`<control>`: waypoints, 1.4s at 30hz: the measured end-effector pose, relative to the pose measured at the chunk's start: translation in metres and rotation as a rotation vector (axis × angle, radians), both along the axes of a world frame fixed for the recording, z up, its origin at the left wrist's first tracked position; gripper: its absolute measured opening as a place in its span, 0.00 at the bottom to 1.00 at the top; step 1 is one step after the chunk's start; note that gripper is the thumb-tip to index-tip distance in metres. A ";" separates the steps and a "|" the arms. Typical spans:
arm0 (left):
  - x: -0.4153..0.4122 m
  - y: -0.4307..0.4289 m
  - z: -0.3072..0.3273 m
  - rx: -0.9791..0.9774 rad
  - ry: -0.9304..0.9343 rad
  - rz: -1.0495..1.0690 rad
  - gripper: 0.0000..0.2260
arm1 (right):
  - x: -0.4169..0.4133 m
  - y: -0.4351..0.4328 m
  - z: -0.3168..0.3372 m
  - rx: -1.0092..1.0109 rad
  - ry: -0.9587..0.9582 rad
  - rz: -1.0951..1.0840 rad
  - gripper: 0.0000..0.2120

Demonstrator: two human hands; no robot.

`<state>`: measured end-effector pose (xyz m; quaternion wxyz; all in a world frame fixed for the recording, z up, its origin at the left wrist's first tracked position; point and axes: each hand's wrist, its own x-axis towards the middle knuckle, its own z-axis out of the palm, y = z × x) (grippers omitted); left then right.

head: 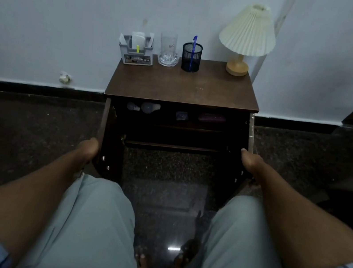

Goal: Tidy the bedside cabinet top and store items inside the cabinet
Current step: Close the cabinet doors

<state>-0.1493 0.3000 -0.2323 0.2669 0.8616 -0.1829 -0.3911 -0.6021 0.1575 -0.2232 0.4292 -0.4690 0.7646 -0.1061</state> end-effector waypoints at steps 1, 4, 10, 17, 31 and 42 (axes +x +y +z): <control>0.001 0.004 -0.004 0.015 0.006 -0.002 0.23 | 0.000 0.005 -0.002 0.010 -0.050 -0.018 0.30; 0.001 0.005 -0.010 -0.002 0.067 -0.056 0.15 | 0.001 0.010 -0.001 0.035 -0.257 -0.002 0.21; -0.018 -0.007 -0.010 -0.040 0.165 -0.334 0.12 | 0.012 0.012 -0.006 0.132 -0.328 0.136 0.12; -0.041 -0.031 -0.019 -0.078 0.137 -0.399 0.13 | 0.035 0.009 -0.015 0.033 -0.247 0.221 0.07; -0.067 -0.079 -0.033 -0.115 0.268 -0.359 0.04 | 0.073 -0.013 -0.041 -0.019 -0.295 0.227 0.18; -0.087 -0.117 -0.058 -0.239 0.249 -0.252 0.06 | 0.101 -0.033 -0.058 -0.111 -0.421 0.187 0.11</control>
